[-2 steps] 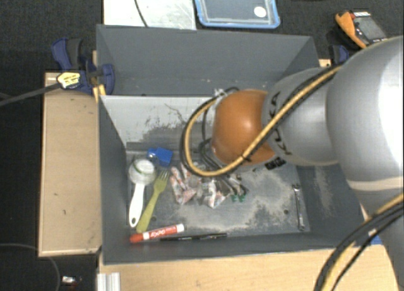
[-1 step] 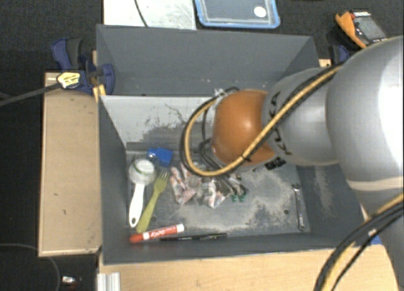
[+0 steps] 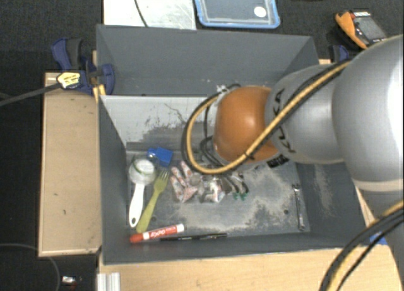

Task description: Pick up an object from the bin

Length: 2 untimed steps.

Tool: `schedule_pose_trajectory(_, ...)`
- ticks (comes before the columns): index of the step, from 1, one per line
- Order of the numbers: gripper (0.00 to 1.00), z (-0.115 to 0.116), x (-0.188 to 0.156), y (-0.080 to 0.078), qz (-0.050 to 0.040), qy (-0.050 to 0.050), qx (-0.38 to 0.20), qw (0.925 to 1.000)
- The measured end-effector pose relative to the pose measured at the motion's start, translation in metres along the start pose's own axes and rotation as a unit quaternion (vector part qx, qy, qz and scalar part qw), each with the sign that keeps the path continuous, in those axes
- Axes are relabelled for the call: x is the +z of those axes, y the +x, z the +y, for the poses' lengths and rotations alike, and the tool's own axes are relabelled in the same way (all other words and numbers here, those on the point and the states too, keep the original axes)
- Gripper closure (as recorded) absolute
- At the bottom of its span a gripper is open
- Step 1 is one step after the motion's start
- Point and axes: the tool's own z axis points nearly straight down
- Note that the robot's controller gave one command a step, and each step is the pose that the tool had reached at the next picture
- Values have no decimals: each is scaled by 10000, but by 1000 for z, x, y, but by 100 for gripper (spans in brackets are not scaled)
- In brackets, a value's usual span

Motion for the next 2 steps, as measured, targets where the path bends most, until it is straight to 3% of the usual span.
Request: schedule_pose_trajectory(2,100,0,-54,-1,0,0,26,10000)
